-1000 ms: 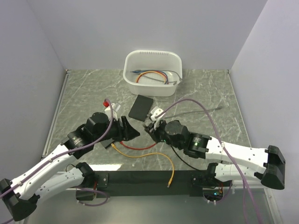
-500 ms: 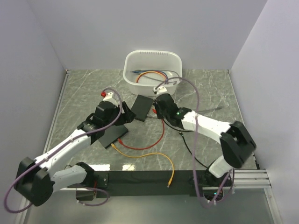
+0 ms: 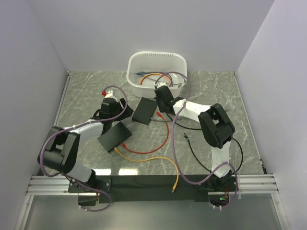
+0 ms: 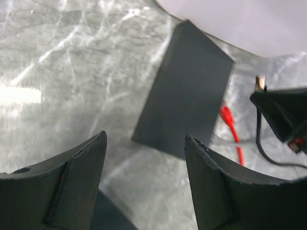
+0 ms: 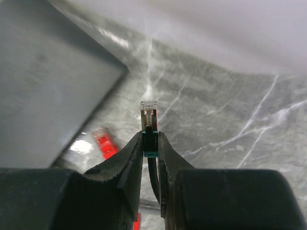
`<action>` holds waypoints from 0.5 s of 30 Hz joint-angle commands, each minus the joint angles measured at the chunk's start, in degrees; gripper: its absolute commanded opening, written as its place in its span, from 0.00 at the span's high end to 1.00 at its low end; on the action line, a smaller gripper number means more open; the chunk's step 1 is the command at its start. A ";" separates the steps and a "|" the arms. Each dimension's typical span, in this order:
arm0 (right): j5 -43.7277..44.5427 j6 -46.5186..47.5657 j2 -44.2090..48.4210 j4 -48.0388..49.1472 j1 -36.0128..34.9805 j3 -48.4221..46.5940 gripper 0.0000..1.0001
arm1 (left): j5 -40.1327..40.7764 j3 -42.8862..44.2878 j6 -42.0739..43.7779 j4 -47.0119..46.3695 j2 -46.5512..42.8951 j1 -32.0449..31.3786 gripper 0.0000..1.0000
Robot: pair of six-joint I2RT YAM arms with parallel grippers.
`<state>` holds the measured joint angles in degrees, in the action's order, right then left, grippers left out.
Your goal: Insert the plug into the switch port
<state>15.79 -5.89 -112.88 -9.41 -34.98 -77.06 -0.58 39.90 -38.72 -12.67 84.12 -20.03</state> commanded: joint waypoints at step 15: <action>-3.40 -5.27 -3.49 -2.37 -1.57 0.84 1.00 | -1.44 11.68 0.93 -11.41 17.30 1.13 0.33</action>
<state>14.57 -8.25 -117.23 -10.66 -35.27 -78.85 -1.54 48.40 -38.74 -21.61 99.68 -19.49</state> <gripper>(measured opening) 0.222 0.674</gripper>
